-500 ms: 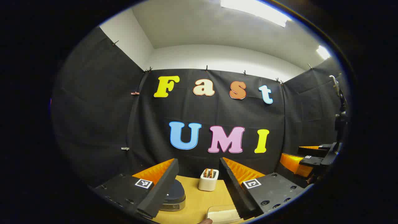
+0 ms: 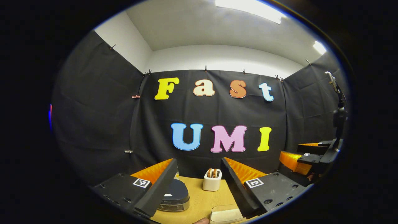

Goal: Close the left gripper, press the button to open the rice cooker; take a wooden spoon from the chopstick holder with the right hand, scoop a spoonful of rice and pour it into the rice cooker, then put the wooden spoon back into the chopstick holder.

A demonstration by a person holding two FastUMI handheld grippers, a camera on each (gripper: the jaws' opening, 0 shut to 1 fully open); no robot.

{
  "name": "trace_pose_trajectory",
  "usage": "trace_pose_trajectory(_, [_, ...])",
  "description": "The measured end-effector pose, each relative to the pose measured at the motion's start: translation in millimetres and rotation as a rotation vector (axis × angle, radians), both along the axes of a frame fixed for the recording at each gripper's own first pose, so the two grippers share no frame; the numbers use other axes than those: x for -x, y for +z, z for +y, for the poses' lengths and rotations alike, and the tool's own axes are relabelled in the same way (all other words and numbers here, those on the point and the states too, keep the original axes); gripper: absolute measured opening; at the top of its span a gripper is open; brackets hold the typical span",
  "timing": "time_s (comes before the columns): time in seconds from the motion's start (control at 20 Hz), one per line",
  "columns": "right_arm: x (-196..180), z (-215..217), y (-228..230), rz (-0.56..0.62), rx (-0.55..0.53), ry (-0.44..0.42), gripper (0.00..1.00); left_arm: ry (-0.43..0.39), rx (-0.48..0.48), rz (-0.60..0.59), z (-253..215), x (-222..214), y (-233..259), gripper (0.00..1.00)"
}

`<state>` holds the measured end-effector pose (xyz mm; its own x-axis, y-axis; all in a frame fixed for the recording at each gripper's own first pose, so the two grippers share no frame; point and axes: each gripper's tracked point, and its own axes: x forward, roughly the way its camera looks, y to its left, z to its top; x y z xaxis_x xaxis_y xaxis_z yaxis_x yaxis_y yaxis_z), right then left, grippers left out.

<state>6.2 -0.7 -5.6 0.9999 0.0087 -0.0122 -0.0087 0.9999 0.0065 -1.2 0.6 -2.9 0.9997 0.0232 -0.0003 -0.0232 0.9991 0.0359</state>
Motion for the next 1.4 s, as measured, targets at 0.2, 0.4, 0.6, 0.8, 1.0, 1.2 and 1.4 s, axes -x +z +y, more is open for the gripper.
trace_pose_trajectory(0.2, [-3, -1, 2, -0.006, -0.003, -0.001, 0.98, 0.004, -0.004, 0.003, 2, 0, -1, 0.95])
trace_pose_trajectory(0.4, [-3, 1, 0, -0.003, 0.002, 0.005, 0.97, 0.005, -0.006, 0.012, 3, -2, -4, 0.95])
trace_pose_trajectory(0.6, [-5, 6, 0, -0.001, 0.005, 0.013, 0.98, 0.014, 0.011, 0.018, 7, 0, -7, 0.95])
trace_pose_trajectory(0.8, [-2, 3, 1, -0.012, 0.015, 0.016, 0.98, 0.010, 0.020, 0.042, 7, -3, -19, 0.95])
trace_pose_trajectory(1.0, [5, 12, 14, -0.056, -0.035, 0.083, 0.97, -0.005, 0.029, 0.042, 2, -7, -20, 0.95])
trace_pose_trajectory(1.2, [17, 32, 56, -0.226, 0.036, 0.152, 0.97, -0.014, 0.039, 0.034, 4, -10, -23, 0.95])
trace_pose_trajectory(1.4, [9, 42, 61, -0.198, -0.263, 0.167, 0.98, -0.007, 0.040, 0.049, 11, -10, -31, 0.95])
